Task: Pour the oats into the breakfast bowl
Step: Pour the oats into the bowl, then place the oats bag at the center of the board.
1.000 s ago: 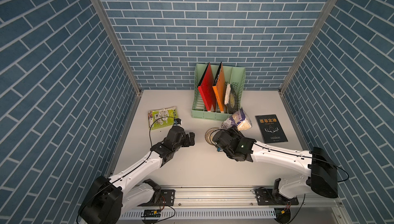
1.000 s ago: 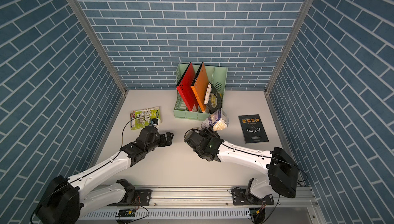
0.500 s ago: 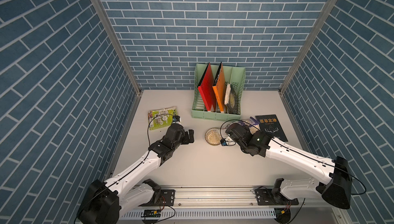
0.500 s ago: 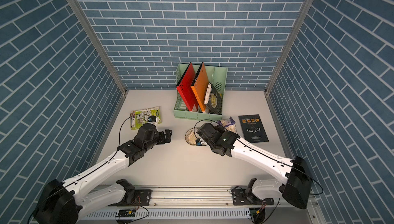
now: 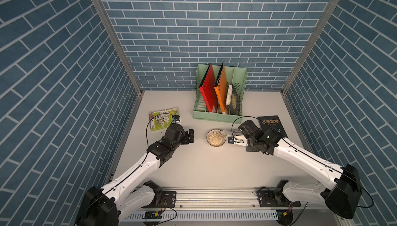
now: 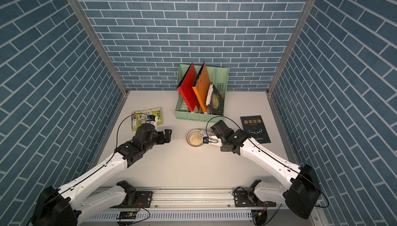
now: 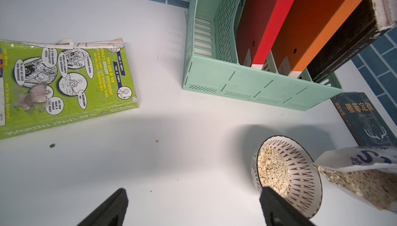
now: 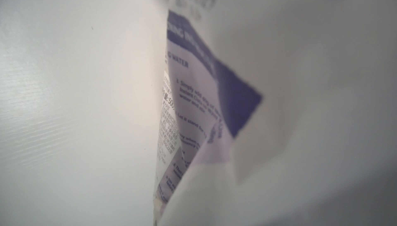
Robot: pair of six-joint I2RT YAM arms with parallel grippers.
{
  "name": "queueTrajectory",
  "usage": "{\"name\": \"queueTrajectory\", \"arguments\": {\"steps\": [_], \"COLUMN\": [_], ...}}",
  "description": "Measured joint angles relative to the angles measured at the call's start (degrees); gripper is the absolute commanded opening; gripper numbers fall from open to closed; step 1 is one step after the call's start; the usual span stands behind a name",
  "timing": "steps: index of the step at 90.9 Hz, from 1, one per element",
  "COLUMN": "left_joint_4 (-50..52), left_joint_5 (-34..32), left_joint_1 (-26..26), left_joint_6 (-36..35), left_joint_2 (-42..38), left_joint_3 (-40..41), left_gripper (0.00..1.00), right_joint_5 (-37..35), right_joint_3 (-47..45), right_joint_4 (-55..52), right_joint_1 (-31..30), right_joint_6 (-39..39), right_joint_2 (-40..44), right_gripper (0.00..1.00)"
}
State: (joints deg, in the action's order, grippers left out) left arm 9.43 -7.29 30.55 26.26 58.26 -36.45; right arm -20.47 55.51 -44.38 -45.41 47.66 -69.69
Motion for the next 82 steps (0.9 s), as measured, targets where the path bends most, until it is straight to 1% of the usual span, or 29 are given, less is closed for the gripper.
{"name": "queueTrajectory", "arguments": {"steps": [12,25,37,49,57,68,82], "left_joint_4": [0.24,0.44,1.44,1.92,1.84,1.81,1.86], "left_joint_5": [-0.22,-0.22,-0.2,0.02,0.61,1.62,2.71], "left_joint_1": [-0.2,-0.28,-0.48,-1.27,-1.84,-2.4,-2.73], "left_joint_6": [-0.28,-0.39,-0.42,-0.39,-0.37,-0.37,-0.37], "left_joint_2": [-0.52,-0.55,-0.79,-2.62,-4.42,-5.95,-6.82], "left_joint_3": [-0.63,-1.14,-1.6,-1.6,-1.57,-1.57,-1.6], "left_gripper": [1.0,1.0,0.99,1.0,1.0,1.0,1.0], "right_joint_5": [4.98,11.45,17.33,24.04,28.83,35.43,44.74], "right_joint_3": [-0.76,-1.75,-3.65,-5.97,-7.96,-10.82,-16.44], "right_joint_4": [0.42,1.05,2.19,3.96,6.36,10.29,18.71], "right_joint_1": [1.88,4.44,8.13,11.39,13.18,15.41,19.8], "right_joint_6": [-2.45,-4.42,-5.73,-6.99,-8.02,-10.43,-16.11], "right_joint_2": [1.51,5.27,11.15,18.27,22.64,26.23,30.16], "right_gripper": [0.0,0.0,0.0,0.0,0.0,0.0,0.0]}}
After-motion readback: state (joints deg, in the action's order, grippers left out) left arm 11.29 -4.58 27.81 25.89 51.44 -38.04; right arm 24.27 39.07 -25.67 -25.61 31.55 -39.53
